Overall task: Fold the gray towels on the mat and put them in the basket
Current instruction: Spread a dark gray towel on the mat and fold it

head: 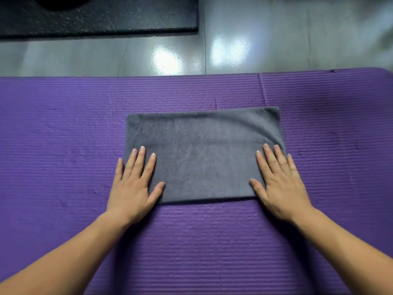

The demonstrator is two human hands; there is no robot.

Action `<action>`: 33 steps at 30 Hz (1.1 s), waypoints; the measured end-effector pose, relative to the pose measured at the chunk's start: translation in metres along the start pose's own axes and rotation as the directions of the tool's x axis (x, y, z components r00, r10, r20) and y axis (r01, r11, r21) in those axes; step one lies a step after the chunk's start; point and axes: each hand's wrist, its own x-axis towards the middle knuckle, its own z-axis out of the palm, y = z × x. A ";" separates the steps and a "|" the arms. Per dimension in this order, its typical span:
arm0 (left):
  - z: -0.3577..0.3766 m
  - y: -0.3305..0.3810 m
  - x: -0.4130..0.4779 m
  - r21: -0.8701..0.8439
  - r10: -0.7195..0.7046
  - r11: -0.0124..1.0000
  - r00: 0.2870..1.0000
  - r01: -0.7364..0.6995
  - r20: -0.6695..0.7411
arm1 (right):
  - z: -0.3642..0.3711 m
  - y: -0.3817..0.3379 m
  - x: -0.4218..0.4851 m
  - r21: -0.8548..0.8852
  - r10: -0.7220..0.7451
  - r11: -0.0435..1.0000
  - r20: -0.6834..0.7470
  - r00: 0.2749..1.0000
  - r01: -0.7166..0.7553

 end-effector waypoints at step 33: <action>-0.022 0.027 -0.006 -0.443 0.253 0.858 0.965 -0.259 -0.074 | -0.028 -0.028 -0.005 0.558 -0.179 0.804 -0.108 0.978 0.208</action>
